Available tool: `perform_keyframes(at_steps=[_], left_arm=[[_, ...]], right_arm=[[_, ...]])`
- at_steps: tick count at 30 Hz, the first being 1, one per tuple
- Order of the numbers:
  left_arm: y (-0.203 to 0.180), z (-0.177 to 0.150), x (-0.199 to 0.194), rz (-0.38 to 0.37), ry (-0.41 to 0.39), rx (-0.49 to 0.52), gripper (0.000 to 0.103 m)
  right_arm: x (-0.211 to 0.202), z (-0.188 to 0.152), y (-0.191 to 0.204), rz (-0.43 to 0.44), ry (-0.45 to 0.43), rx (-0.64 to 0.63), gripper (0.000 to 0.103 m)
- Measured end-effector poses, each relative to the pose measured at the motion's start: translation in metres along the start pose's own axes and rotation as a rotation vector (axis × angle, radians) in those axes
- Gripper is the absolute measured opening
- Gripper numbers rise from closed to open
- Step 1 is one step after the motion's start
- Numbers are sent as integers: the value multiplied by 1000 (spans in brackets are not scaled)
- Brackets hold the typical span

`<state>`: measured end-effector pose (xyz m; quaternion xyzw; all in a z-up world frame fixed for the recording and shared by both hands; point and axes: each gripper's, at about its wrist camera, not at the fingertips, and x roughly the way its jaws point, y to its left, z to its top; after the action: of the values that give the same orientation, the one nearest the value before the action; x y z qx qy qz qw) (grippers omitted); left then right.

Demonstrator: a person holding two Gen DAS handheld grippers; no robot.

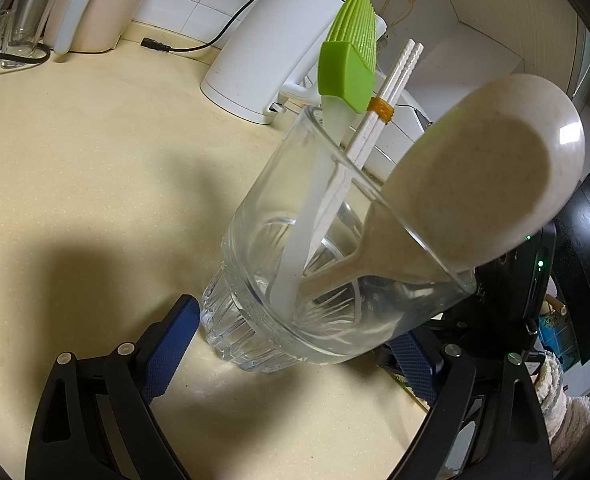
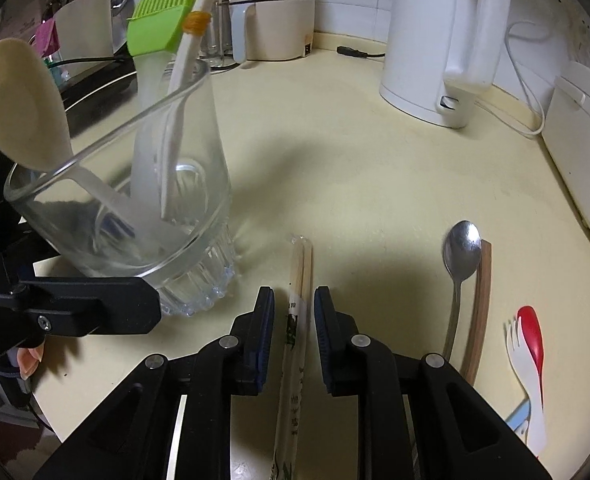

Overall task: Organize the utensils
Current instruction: 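Close the right gripper on the paper-wrapped chopsticks, then lift the wrapped chopsticks with the right gripper above the held glass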

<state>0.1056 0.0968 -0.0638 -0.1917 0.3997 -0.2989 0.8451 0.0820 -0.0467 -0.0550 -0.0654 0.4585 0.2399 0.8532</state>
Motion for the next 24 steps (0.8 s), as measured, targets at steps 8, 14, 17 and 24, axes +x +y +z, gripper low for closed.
perform_keyframes(at_steps=[8, 14, 17, 24], left_arm=[[0, 0, 0, 0, 0, 0, 94], [0, 0, 0, 0, 0, 0, 94], [0, 0, 0, 0, 0, 0, 94], [0, 0, 0, -1, 0, 0, 94]], right_arm=[[-2, -4, 1, 24, -24, 26, 9], [-31, -7, -16, 66, -114, 121, 7], [-59, -6, -26, 84, -193, 169, 7], [-125, -9, -52, 78, -376, 271, 7]])
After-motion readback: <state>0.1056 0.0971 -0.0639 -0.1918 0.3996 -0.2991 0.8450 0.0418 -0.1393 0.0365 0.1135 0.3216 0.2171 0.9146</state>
